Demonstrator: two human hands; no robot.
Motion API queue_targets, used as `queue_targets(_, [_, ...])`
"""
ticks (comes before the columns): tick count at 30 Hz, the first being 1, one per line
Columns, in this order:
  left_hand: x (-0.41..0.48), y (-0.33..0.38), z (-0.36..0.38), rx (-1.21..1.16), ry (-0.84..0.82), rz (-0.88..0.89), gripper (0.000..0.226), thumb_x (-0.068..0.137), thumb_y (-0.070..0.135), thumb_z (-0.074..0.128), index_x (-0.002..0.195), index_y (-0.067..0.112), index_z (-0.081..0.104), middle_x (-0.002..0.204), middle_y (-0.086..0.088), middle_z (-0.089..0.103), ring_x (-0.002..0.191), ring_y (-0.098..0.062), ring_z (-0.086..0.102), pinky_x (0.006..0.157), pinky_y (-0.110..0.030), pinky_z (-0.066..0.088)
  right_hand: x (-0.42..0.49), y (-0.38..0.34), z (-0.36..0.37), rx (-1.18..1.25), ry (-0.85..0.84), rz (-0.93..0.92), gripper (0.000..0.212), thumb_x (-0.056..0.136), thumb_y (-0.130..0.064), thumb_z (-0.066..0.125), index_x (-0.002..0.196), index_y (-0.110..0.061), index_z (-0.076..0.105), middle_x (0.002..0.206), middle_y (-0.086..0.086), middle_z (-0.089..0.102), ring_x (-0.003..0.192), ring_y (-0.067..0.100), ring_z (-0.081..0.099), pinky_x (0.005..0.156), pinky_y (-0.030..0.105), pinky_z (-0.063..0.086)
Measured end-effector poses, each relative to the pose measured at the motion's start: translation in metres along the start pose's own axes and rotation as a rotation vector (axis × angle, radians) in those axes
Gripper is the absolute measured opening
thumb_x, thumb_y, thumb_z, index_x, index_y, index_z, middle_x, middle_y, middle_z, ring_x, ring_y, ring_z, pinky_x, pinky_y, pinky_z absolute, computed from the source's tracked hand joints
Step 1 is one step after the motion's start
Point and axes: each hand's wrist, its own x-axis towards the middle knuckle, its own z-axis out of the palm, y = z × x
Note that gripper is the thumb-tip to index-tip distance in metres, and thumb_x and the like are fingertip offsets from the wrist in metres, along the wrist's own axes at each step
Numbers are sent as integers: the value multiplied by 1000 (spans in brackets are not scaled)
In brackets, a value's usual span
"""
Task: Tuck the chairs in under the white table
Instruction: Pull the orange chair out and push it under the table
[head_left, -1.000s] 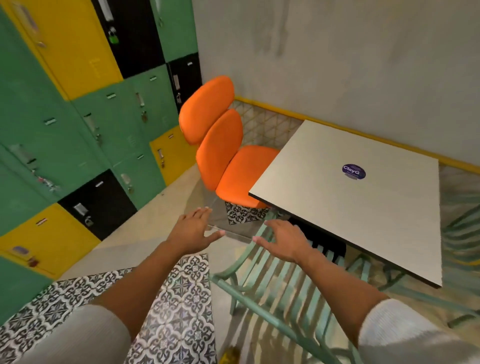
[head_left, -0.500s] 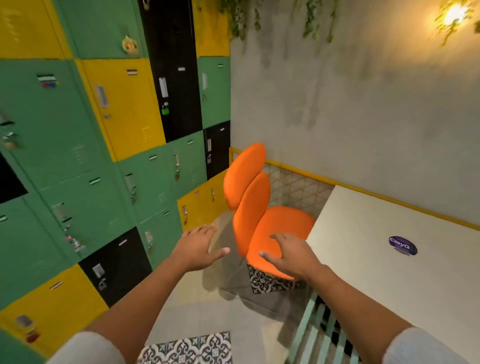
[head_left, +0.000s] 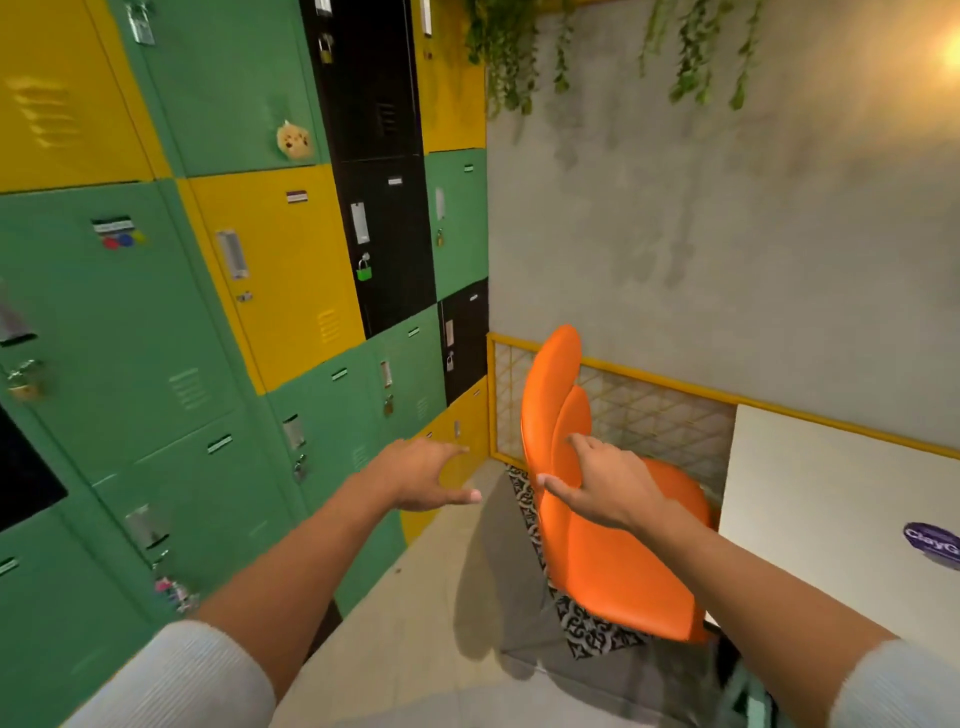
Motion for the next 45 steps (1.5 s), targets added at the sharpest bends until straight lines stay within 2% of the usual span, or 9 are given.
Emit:
queue_targets(7, [105,-63,-12,81,1,94,97,88,83,57,166,31,31,163,-2,49,149,-26,46,118,-52,44,109,-4,48,11,26,51,85,93,-82,40,148,-18,48,138,7,66,121,32,66,93,48,56])
queue_targets(15, [248,-101,-34,-78,-35,183,79,97,72,56,161,27,44,160,-3,52,147,-23,47,116,-44,44,200,23,113,114,9,233,78,95,-76,44,146,-18,50,137,6,66,120,32,66,89,46,57])
queue_targets(19, [311,-113,-41,-53,-96,256,80,94,62,70,162,31,42,162,-5,49,137,-25,58,116,-45,47,228,27,127,123,-6,299,73,96,-74,48,140,-16,53,131,8,67,113,34,67,82,46,58])
queue_targets(22, [364,-127,-45,11,-96,313,82,91,57,77,161,33,42,163,-3,49,148,-26,47,119,-49,44,251,26,141,113,-27,357,67,96,-72,49,135,-17,53,129,8,66,110,35,67,78,43,56])
queue_targets(27, [451,-135,-30,141,-44,522,91,87,53,82,163,31,38,165,-3,46,152,-26,41,121,-43,38,290,17,171,148,-35,538,57,101,-63,50,132,-15,47,125,11,63,107,36,67,73,42,49])
queue_targets(31, [520,-137,-16,210,-48,727,113,80,62,83,169,28,22,177,-1,20,161,-27,22,129,-47,27,323,-4,190,134,-12,742,59,106,-55,47,145,-12,38,130,14,59,106,38,66,72,43,50])
queue_targets(34, [565,-135,-7,245,-30,884,119,75,68,84,169,27,22,178,-2,15,163,-26,16,128,-51,24,342,-22,203,33,17,896,64,106,-59,44,149,-12,36,128,11,58,104,35,68,70,43,53])
queue_targets(41, [637,-106,24,305,-31,1241,114,75,81,73,166,28,29,174,0,28,161,-25,21,130,-48,20,352,-26,209,-88,26,1057,62,105,-68,38,142,-18,44,114,9,66,91,35,70,63,45,59])
queue_targets(45, [673,-89,34,292,-17,1403,97,71,85,72,151,35,51,156,4,55,147,-22,45,125,-46,27,358,-22,213,-182,44,1066,63,101,-76,34,126,-21,52,98,4,68,75,30,68,49,35,43])
